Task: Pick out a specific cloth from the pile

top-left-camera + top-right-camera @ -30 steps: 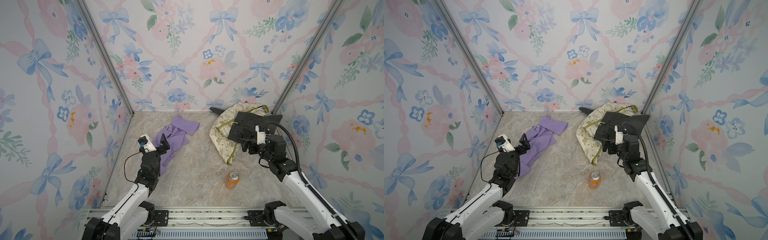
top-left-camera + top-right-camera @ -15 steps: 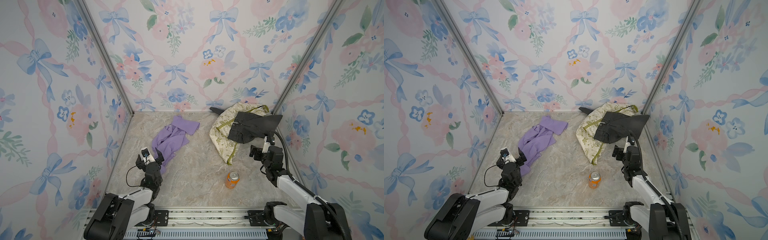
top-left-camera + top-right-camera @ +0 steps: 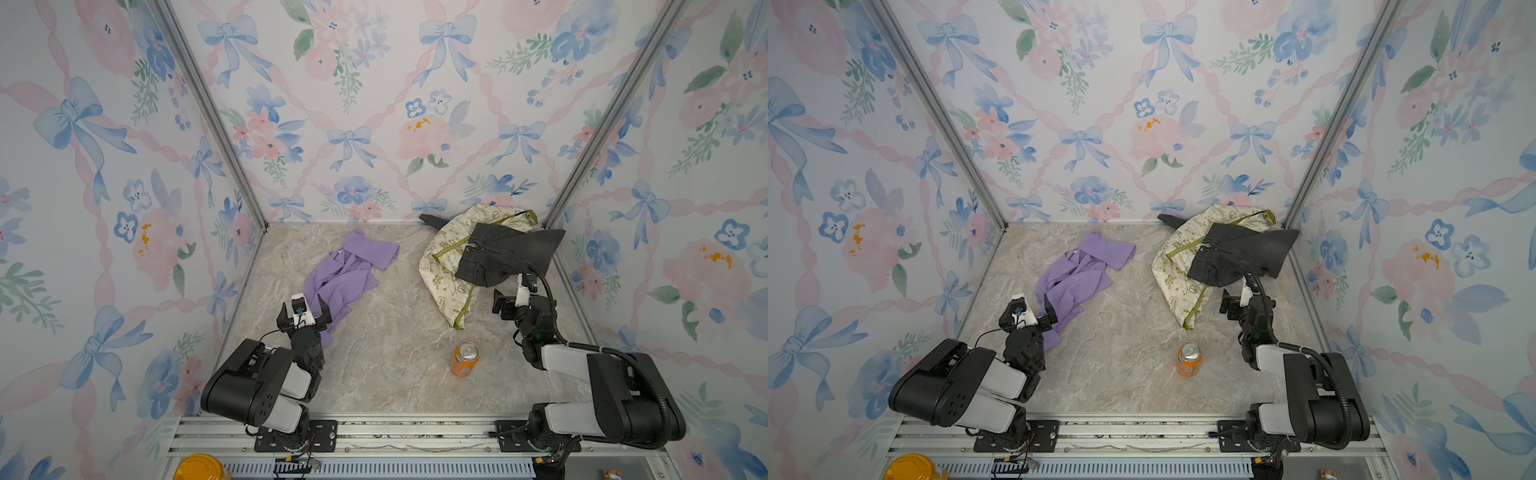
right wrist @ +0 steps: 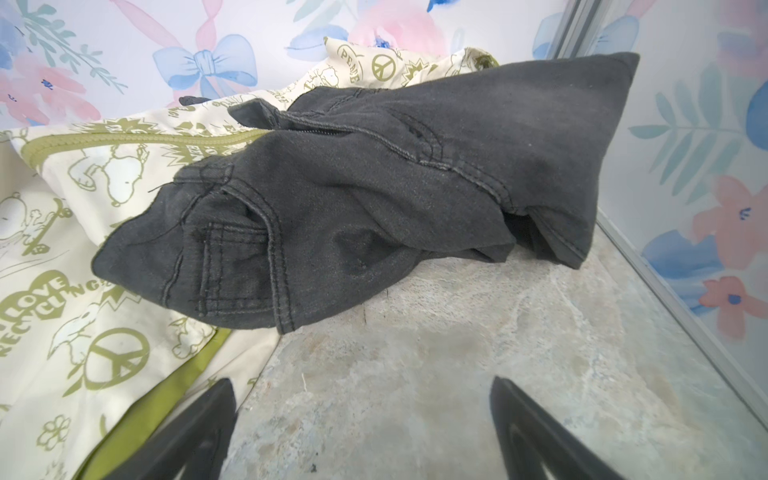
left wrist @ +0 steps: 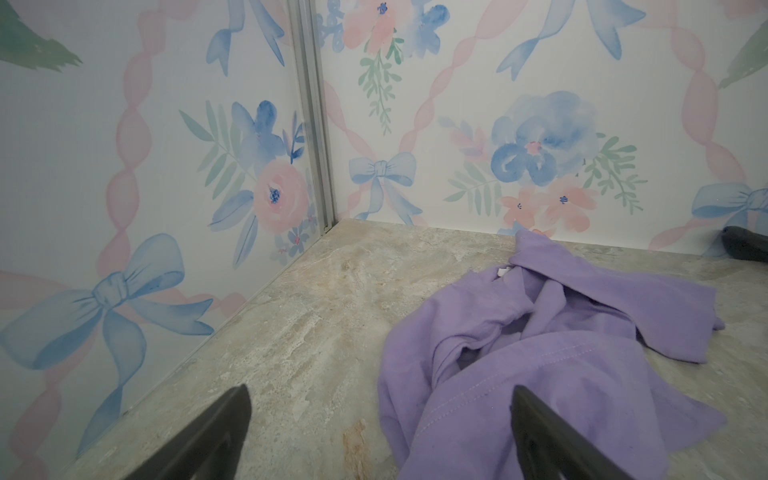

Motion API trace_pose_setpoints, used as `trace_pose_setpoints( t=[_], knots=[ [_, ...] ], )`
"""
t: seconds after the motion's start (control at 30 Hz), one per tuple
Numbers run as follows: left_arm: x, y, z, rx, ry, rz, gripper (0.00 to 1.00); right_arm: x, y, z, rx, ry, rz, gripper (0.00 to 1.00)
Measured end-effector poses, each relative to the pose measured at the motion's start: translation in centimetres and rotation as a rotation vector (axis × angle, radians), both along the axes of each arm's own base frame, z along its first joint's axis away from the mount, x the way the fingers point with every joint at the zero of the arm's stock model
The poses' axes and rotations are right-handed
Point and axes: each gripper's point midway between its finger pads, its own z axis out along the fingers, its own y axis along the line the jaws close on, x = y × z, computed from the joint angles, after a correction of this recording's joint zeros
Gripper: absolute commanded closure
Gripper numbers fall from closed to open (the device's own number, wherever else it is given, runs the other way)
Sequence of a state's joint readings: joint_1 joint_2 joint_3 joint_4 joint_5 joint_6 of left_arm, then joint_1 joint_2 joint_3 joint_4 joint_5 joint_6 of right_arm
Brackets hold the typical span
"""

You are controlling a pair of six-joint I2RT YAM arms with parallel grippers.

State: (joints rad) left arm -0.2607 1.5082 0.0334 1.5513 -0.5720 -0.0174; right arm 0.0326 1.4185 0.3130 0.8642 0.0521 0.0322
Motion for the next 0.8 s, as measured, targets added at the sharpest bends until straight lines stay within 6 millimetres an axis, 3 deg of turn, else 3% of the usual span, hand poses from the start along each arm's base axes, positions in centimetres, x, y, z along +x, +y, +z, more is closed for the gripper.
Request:
trace_pose_setpoints(
  t=[0.17, 0.27, 0.43, 0.8],
  knots=[
    [0.5, -0.6, 0.3, 0.007, -0.017, -0.045, 0.02, -0.2, 0.2, -2.9, -0.008, 0.028, 0.014, 0.03],
    [1.0, -0.9, -0.5, 0.018, 0.011, -0.066, 0.02, 0.3, 0.2, -2.3, -0.01, 0.015, 0.019, 0.03],
    [2.5, -0.8, 0.2, 0.012, -0.002, -0.064, 0.02, 2.3, 0.3, -0.4, -0.01, -0.014, 0.025, 0.03],
    [3.4, -0.3, -0.8, -0.003, 0.049, -0.043, 0.02, 2.1, 0.3, -1.0, -0.009, 0.014, 0.026, 0.03]
  ],
)
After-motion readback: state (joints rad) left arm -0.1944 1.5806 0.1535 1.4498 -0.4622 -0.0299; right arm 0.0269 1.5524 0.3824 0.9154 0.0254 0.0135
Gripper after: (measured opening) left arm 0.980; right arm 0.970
